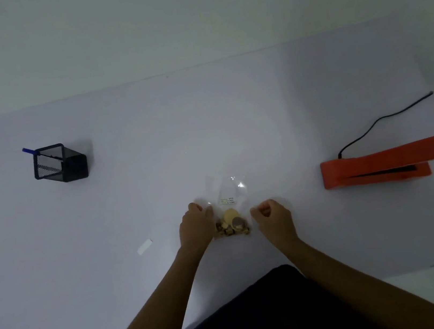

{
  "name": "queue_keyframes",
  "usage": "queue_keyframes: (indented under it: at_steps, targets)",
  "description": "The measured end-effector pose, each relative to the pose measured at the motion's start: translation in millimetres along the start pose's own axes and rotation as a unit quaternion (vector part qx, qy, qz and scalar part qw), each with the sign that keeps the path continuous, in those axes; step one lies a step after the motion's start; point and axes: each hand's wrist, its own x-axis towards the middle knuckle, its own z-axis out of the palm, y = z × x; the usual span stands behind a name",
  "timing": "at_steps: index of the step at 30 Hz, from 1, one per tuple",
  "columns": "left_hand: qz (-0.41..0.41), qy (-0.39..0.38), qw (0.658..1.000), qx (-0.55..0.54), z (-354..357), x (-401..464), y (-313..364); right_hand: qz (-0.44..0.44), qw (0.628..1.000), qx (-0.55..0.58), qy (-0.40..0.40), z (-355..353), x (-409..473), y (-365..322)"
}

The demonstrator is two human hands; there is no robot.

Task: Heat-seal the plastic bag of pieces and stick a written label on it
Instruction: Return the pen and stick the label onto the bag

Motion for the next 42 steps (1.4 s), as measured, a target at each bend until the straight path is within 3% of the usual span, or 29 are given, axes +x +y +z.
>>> queue_keyframes:
  at_steps: [5,16,27,29,35,42]
  targets:
    - [-0.026,-0.088,0.994,-0.061,1.0,-1.3,-12.5,-0.022,0.999,0.027,-0.024,21.6,-8.6,-12.5]
    - [0.003,-0.015,0.988,-0.15,-83.6,87.7,20.1,-0.084,0.995,0.05,0.002,67.3,86.2,-125.8]
    - [0.021,-0.06,0.989,-0.134,-111.6,130.5,21.7,-0.083,0.994,0.062,0.033,94.3,107.9,-150.2]
    - [0.026,-0.058,0.99,-0.129,-112.4,123.0,22.1,-0.082,0.994,0.07,0.024,89.7,100.4,-147.8]
    - [0.115,0.05,0.983,-0.134,-118.6,79.5,39.1,-0.099,0.991,0.088,0.032,42.5,71.2,-153.3]
    - [0.198,-0.038,0.962,-0.184,-73.8,-0.4,111.8,-0.125,0.981,0.147,0.023,-47.1,12.9,-114.7]
